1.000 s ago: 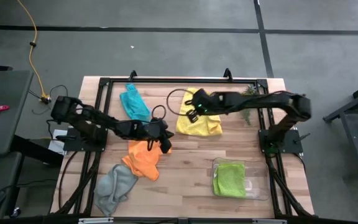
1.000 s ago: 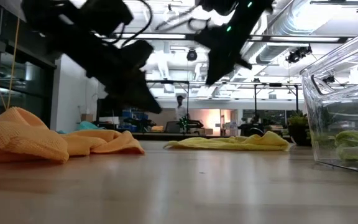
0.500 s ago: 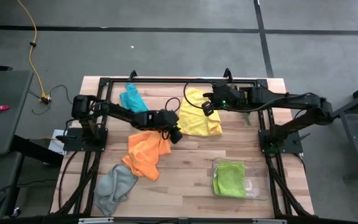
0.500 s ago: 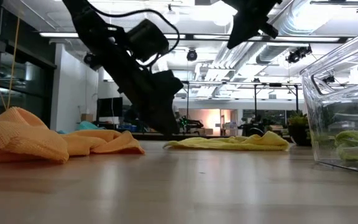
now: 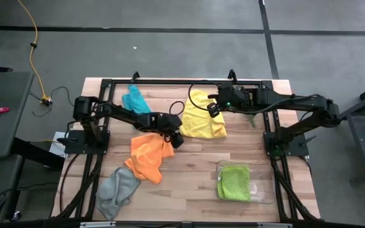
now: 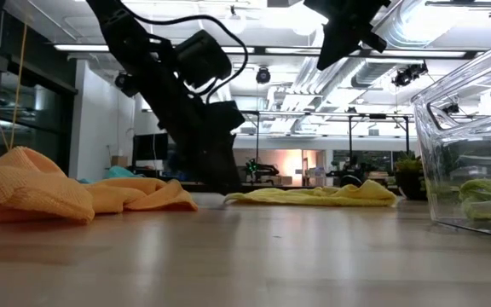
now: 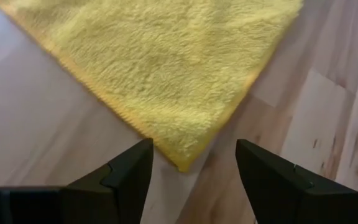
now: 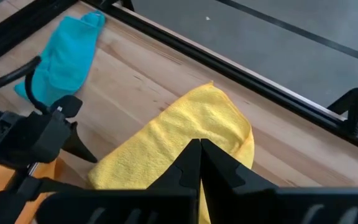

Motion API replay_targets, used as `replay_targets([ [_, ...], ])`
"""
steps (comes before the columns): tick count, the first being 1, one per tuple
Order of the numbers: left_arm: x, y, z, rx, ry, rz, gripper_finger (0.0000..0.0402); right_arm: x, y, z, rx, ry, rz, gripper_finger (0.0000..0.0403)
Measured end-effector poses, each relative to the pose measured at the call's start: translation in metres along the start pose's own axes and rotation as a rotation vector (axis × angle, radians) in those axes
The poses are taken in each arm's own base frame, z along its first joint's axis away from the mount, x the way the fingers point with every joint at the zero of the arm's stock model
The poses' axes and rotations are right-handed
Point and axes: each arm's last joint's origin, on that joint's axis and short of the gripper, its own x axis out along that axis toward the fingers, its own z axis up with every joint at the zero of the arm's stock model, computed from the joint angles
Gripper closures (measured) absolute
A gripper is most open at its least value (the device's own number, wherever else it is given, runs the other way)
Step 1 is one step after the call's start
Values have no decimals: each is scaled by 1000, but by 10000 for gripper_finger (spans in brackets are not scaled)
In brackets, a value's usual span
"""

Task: Fold microfiber towels
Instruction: Fold the yellow microfiber cloth

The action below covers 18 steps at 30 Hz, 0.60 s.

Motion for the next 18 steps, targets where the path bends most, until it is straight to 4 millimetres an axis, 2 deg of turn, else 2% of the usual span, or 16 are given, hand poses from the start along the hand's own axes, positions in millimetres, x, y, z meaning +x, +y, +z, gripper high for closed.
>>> replay_targets([
  [7, 12, 0, -9, 141, 30, 32, 181, 0, 0, 0, -1, 1, -1, 403],
  [14, 17, -6, -12, 176, -9, 79, 184, 0, 0, 0, 0, 0, -1, 403],
  [16, 17, -6, -11, 175, -12, 81, 200, 0, 0, 0, 0, -1, -1, 403],
  [18, 17, -5, -12, 175, -6, 83, 232, 0, 0, 0, 0, -1, 0, 403],
])
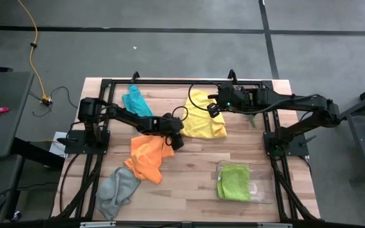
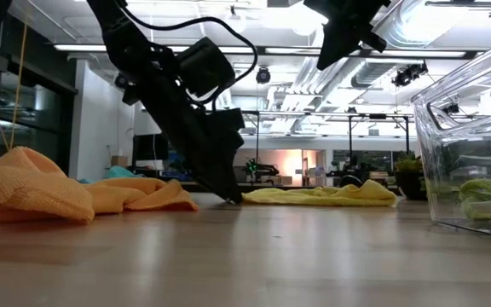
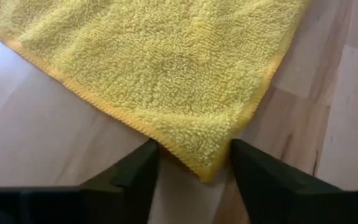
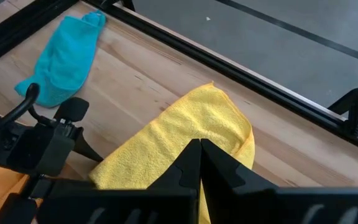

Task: Fold microfiber towels
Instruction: Fold the yellow microfiber cloth

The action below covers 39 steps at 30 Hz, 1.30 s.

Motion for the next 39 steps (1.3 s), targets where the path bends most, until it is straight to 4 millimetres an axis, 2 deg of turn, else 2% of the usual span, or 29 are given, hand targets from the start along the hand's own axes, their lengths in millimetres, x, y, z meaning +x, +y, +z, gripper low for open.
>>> replay_targets([
  [5, -3, -1, -1, -18, 26, -19, 371, 0, -1, -1, -15, 8, -5, 403],
  [6, -6, -1, -1, -29, 33, -34, 386, 0, -1, -2, -29, 17, -11, 403],
  [11, -27, -1, 5, -33, 44, -72, 397, 5, -11, -16, -96, 162, -32, 403],
  [14, -38, 1, 10, -23, 34, -68, 397, 24, -22, -42, -121, 313, 20, 403],
  [17, -37, 1, 9, -10, 32, -59, 399, 47, -31, -76, -112, 391, 116, 403],
  [19, -37, 1, 10, -23, 31, -67, 399, 60, -36, -97, -90, 402, 187, 403],
  [23, -36, 0, 8, -50, 46, -64, 400, 76, -40, -116, -30, 361, 352, 397],
  [27, -36, 0, 8, -59, 48, -70, 400, 87, -53, -122, -42, 376, 338, 363],
  [32, -36, 0, 8, -84, 48, -76, 400, 95, -67, -118, -176, 393, 424, 283],
  [35, -36, -1, 8, -85, 48, -84, 401, 97, -71, -117, -352, 370, 496, 245],
  [39, -36, -1, 8, -100, 49, -87, 401, 105, -72, -121, -581, 353, 531, 231],
])
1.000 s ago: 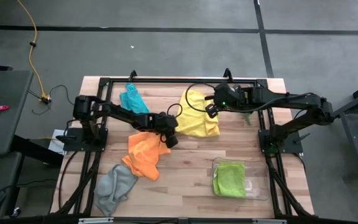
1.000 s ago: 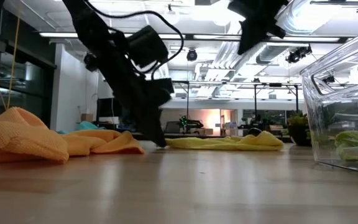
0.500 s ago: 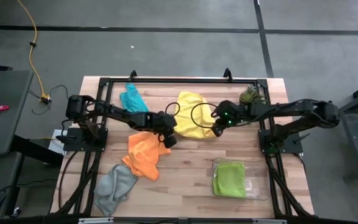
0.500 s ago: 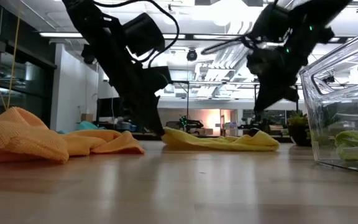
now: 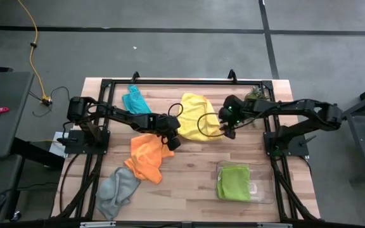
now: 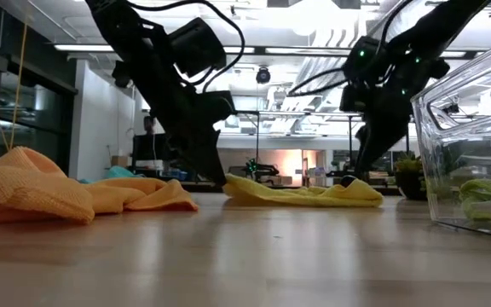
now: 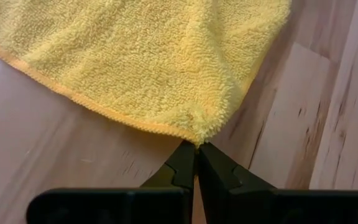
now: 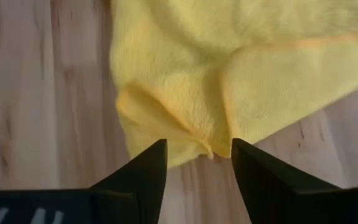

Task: Fold microfiber towels
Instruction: Fold the yellow microfiber cloth

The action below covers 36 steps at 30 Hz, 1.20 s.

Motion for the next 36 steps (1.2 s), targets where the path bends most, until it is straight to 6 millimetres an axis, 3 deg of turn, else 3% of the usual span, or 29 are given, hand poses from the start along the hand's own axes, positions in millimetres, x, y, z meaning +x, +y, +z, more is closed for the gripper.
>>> replay_targets([
  [7, 0, 0, 0, -44, -2, -1, 401, 25, -7, -7, -178, 112, -12, 249],
  [11, 0, 0, 0, -51, -2, -1, 401, 33, -9, -8, -191, 125, -10, 265],
  [28, -1, 0, 1, -75, -8, 2, 401, 32, -11, -3, -255, 98, -69, 290],
  [36, -1, 0, 1, -74, -10, 4, 401, 16, -7, -3, -263, 85, -76, 290],
])
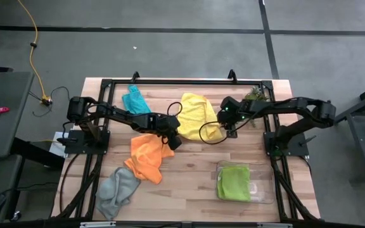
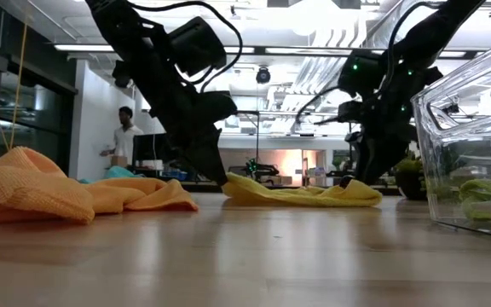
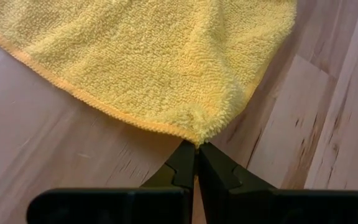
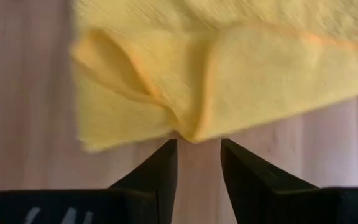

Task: Fold microfiber towels
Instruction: Fold the yellow microfiber cloth

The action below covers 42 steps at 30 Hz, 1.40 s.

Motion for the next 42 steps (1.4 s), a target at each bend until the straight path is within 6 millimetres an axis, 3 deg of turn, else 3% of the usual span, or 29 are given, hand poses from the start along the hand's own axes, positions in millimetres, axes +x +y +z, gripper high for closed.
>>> replay_targets([
  [22, 0, 0, 0, -1, -1, 4, 401, 8, 1, 3, -17, -48, 92, 290],
  [42, 0, 0, 0, -16, -1, 3, 401, 18, 4, 5, -24, -12, 38, 296],
])
